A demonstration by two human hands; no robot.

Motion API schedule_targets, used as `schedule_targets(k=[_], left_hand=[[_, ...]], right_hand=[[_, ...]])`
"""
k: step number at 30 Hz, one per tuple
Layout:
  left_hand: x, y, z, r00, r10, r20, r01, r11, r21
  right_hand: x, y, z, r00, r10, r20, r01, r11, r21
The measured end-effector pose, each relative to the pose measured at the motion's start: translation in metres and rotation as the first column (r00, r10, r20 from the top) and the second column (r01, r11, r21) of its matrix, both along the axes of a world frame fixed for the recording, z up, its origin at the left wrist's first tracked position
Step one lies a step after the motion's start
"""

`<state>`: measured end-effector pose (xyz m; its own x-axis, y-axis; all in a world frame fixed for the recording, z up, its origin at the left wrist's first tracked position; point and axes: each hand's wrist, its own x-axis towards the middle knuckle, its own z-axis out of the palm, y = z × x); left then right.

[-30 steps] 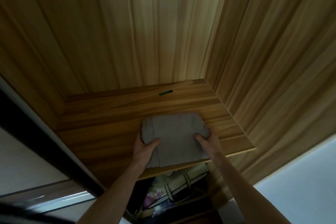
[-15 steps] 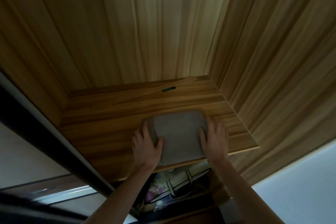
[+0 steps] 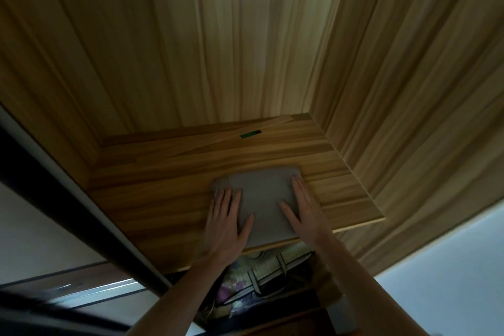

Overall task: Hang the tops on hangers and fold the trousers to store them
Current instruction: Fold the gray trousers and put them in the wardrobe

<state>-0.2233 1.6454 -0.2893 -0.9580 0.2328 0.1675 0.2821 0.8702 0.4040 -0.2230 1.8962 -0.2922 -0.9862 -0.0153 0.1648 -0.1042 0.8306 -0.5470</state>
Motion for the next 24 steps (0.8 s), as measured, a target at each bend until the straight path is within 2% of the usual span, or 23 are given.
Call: schedule_targets(k=[5, 11, 14, 17, 24], left_hand=[[0.011, -0.017, 0.027, 0.991, -0.076, -0.113, 0.097, 0.976, 0.195], [0.027, -0.028, 0.068, 0.976, -0.121, -0.18, 0.17, 0.943, 0.287], [0.036, -0.037, 0.083, 0.957, -0.18, -0.229, 0.24, 0.932, 0.27], [0.046, -0.047, 0.094, 0.945, -0.219, -0.243, 0.278, 0.929, 0.245], [0.076, -0.058, 0.117, 0.911, -0.327, -0.253, 0.378, 0.906, 0.189]], right_hand=[[0.02, -0.003, 0.019, 0.99, -0.026, -0.141, 0.029, 0.999, 0.018], [0.069, -0.022, 0.053, 0.948, -0.061, -0.314, 0.069, 0.998, 0.015], [0.1, -0.03, 0.074, 0.922, -0.123, -0.366, 0.144, 0.989, 0.031], [0.132, -0.038, 0.095, 0.911, -0.206, -0.357, 0.245, 0.967, 0.068], [0.21, -0.066, 0.143, 0.847, -0.399, -0.351, 0.476, 0.864, 0.165]])
